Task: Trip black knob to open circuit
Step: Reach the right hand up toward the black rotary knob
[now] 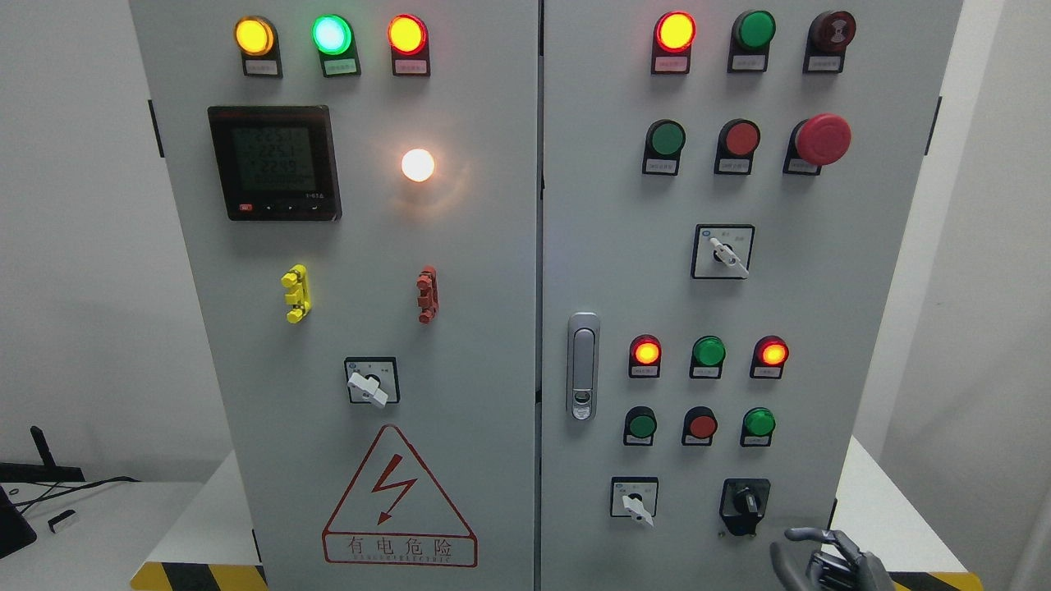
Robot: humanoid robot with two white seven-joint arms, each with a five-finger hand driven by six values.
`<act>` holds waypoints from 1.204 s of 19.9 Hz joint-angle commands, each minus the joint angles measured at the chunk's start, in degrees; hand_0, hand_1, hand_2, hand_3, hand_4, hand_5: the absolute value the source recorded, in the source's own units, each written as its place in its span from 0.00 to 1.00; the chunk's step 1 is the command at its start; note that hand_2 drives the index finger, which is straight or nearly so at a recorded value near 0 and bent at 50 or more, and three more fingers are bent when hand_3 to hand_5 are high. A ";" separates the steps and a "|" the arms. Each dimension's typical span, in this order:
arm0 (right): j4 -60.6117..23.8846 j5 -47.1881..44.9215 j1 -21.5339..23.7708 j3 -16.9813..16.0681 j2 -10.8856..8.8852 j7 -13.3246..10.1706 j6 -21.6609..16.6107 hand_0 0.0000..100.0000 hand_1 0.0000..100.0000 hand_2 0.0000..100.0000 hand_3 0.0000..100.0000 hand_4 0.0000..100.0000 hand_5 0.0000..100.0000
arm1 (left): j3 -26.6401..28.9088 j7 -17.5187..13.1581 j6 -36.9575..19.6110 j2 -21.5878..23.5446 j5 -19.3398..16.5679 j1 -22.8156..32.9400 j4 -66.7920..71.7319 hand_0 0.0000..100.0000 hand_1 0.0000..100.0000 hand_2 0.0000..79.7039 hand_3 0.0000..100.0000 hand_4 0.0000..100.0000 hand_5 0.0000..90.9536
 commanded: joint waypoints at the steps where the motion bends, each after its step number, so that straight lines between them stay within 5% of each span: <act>1: 0.36 0.72 -0.43 3.49 0.90 -0.31 0.02 0.29 0.71 0.45 1.00 1.00 0.93 | 0.00 0.03 0.03 -0.08 -1.76 0.00 0.00 0.12 0.39 0.00 0.00 0.00 0.00; 24: 3.78 0.89 -3.07 4.02 1.16 -0.31 -0.07 0.31 0.71 0.45 1.00 1.00 0.93 | 0.00 0.03 0.03 0.00 -1.76 0.00 0.00 0.12 0.39 0.00 0.00 0.00 0.00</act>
